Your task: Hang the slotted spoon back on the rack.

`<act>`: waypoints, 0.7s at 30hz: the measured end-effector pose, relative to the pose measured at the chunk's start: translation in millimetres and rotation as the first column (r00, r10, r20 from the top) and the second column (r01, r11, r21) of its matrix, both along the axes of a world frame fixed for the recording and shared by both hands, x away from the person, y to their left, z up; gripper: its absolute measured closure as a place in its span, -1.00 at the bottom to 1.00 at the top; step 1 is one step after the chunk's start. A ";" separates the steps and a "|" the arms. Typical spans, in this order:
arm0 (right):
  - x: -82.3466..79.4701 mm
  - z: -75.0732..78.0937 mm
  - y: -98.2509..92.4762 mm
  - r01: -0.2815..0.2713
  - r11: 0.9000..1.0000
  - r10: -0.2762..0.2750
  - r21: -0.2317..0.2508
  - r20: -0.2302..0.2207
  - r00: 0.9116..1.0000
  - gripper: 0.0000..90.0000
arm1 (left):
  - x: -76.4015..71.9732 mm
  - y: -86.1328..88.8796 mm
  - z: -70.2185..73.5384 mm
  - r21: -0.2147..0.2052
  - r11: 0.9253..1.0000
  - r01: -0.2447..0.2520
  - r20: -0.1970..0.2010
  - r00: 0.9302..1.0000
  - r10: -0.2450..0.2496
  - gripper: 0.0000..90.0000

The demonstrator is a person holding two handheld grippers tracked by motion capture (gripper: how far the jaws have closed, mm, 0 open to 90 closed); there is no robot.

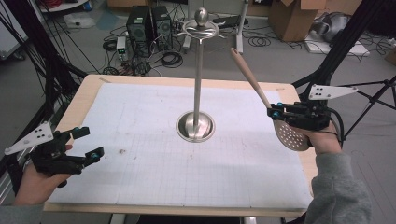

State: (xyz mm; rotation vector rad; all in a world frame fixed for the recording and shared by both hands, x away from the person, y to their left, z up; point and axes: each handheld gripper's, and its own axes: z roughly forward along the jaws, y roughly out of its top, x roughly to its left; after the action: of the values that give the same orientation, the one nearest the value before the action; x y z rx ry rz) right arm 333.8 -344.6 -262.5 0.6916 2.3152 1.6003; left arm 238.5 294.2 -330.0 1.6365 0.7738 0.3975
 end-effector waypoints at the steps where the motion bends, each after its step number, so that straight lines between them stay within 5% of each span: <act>1: -0.2 0.5 0.5 -0.003 1.000 0.003 0.006 -0.001 1.000 0.73 | -0.1 -0.1 0.0 0.001 1.000 0.001 0.001 1.000 -0.001 -0.91; 21: 0.7 15.5 3.5 -0.001 1.000 0.001 0.004 0.030 1.000 0.74 | -1.7 4.2 -1.6 0.001 1.000 -0.013 -0.004 1.000 0.013 -0.91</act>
State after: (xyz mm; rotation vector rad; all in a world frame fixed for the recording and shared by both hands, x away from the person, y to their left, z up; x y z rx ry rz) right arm 334.6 -341.1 -247.0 0.6631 2.2919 1.6054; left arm 236.8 298.4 -331.6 1.6347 0.7871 0.4043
